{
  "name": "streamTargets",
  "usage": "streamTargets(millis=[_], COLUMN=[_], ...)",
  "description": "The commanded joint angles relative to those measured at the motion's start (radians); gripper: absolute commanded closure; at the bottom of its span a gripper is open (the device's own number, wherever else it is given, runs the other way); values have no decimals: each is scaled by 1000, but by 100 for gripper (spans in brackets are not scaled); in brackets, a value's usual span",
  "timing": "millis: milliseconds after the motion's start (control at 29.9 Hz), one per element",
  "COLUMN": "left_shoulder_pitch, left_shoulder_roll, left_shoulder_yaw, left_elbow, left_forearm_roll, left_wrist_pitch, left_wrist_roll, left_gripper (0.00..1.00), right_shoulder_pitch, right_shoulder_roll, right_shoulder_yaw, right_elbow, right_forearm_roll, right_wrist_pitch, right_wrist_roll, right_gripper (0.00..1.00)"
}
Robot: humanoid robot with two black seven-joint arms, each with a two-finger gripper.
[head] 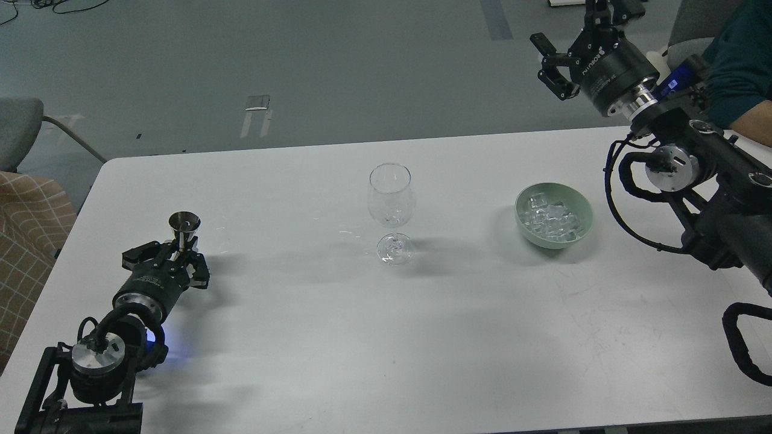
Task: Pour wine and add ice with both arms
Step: 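Lift the jigger and carry it beside the wine glass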
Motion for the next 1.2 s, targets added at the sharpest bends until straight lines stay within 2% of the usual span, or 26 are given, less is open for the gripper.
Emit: streamTargets(millis=[0, 267, 434, 768, 1169], left_shoulder_pitch=[-6, -48, -57, -71, -80], left_shoulder_roll=[-2, -14, -18, -18, -63], left_shoulder_yaw=[1, 13, 25, 122, 252], left_elbow=[-16, -85, -195, -359, -456], left_forearm_roll=[-16, -39, -40, -39, -25], left_wrist_pitch=[-1, 14, 91, 216, 309], left_wrist_roll=[2, 28, 62, 92, 102], left_gripper=[100, 100, 100, 100, 100], right_shoulder_pitch=[0, 0, 0, 0, -8], right_shoulder_roll=[0, 0, -2, -2, 0], right_shoulder_yaw=[0, 0, 0, 0, -2], right_elbow=[0, 0, 0, 0, 0], right_forearm_roll=[0, 0, 0, 0, 0], right_wrist_pitch=[0, -1, 0, -1, 0], right_wrist_roll=[0, 0, 0, 0, -2], right_gripper=[0, 0, 0, 0, 0])
